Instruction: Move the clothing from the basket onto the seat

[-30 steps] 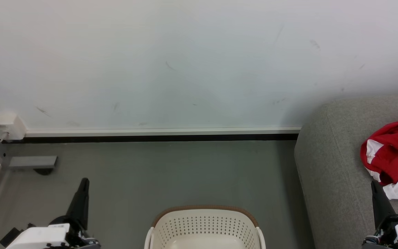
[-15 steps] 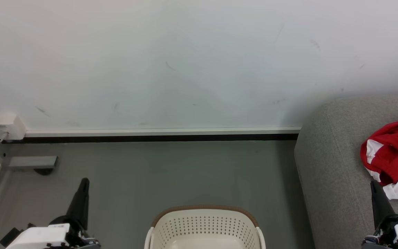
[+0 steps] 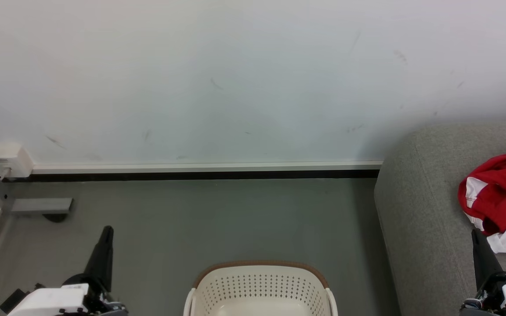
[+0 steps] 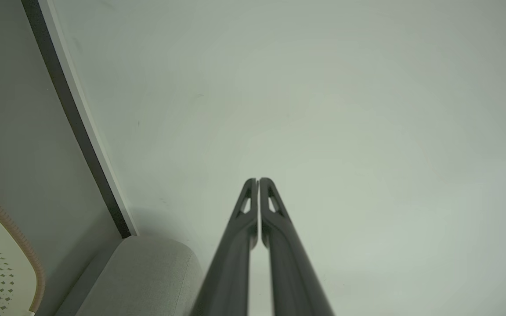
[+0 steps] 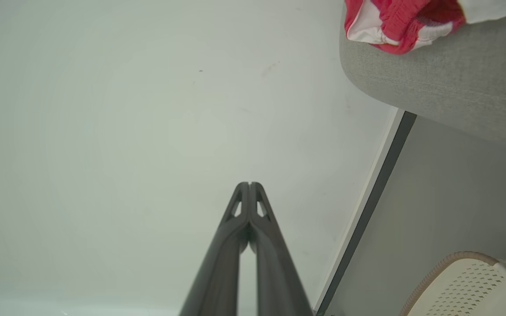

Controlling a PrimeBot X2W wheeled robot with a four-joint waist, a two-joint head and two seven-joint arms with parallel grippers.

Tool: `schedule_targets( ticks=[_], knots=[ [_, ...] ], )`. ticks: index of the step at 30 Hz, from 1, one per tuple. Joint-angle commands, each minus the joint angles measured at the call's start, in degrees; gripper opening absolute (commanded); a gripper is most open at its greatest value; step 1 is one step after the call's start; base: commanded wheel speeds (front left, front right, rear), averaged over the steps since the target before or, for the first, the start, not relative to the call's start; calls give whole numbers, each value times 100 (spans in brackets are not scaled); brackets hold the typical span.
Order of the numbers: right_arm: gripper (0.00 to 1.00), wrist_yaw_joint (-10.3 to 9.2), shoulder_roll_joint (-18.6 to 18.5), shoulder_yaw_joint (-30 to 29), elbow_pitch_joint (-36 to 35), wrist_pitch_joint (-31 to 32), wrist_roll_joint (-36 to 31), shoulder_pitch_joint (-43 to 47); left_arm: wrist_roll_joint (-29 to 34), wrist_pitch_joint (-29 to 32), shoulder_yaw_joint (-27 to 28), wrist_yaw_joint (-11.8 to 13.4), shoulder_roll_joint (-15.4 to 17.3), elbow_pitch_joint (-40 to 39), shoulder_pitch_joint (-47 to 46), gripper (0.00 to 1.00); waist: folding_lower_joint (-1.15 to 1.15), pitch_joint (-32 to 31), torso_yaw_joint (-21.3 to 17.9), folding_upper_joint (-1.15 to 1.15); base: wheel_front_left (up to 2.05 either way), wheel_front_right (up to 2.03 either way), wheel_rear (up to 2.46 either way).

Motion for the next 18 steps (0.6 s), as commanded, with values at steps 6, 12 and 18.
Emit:
schedule_targets(
  ticks=[6, 12, 18],
  knots=[
    [0, -12, -74, 34, -31, -33, 35, -36, -78, 17, 16, 18, 10, -14, -36, 0, 0, 0, 0, 0, 0, 0, 0],
    [0, -12, -90, 65, -35, -51, 66, -33, -78, 17, 16, 18, 10, -14, -36, 0, 0, 0, 0, 0, 0, 0, 0],
    [0, -12, -114, 94, -40, -83, 101, -29, -78, 17, 16, 18, 10, -15, -36, 0, 0, 0, 0, 0, 0, 0, 0]
  ],
)
